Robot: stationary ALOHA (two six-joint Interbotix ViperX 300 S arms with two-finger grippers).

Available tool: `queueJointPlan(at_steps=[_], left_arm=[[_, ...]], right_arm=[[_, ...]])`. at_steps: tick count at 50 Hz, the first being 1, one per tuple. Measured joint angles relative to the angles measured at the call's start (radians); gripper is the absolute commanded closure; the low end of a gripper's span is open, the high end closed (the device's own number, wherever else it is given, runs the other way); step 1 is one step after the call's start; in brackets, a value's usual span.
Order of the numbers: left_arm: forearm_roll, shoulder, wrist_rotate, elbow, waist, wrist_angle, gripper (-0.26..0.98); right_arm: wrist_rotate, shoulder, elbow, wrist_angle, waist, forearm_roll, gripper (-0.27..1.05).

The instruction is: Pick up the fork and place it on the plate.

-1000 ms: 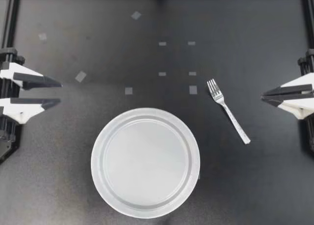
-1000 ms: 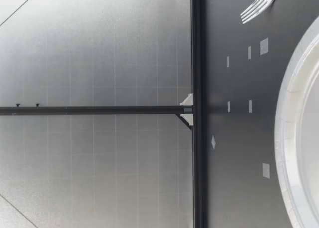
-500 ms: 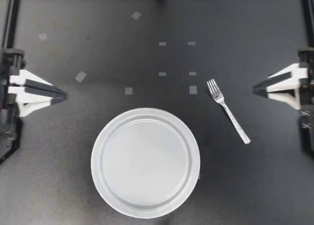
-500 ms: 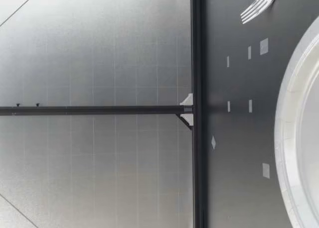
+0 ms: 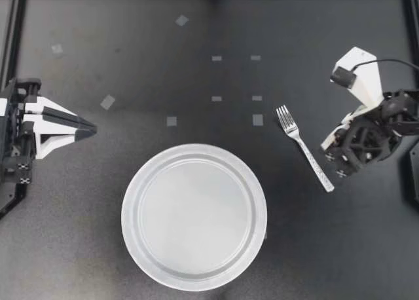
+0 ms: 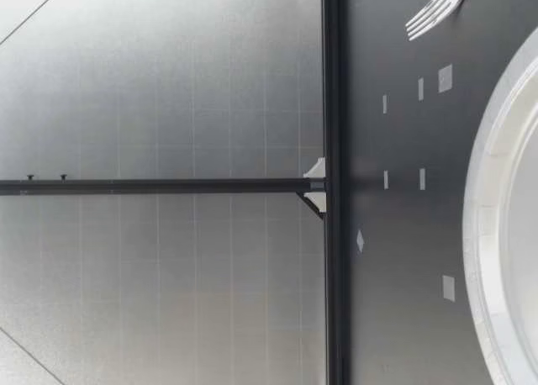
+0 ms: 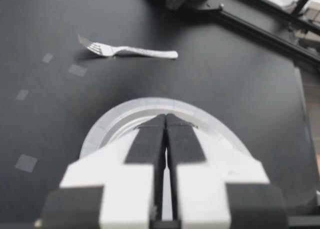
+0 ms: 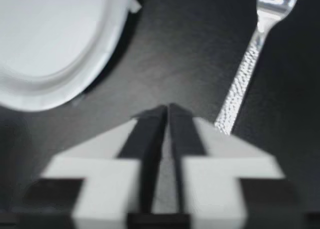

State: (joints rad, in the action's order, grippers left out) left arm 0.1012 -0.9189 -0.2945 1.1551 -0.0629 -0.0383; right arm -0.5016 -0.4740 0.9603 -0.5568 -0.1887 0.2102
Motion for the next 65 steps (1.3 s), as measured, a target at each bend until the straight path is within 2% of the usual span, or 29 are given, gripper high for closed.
queueJointPlan(at_steps=[10,14,27,42,65], left_arm=[[-0.003,0.02,0.043,0.0,0.0,0.003,0.33],[-0.005,0.035,0.081,0.0,0.0,0.005,0.27],[-0.006,0.06,0.135,0.0,0.003,0.006,0.27],[-0.006,0.071,0.166,0.0,0.069,0.051,0.27],[-0.006,0.074,0.167,0.015,0.075,0.052,0.27]], right_arm=[[-0.098,0.143,0.006,0.074,-0.005,-0.011,0.37],[-0.12,0.209,-0.002,0.083,-0.006,-0.02,0.38],[-0.147,0.293,-0.031,0.089,-0.057,-0.074,0.38],[-0.149,0.37,-0.074,0.089,-0.074,-0.106,0.37],[-0.166,0.4,-0.081,0.086,-0.074,-0.106,0.38]])
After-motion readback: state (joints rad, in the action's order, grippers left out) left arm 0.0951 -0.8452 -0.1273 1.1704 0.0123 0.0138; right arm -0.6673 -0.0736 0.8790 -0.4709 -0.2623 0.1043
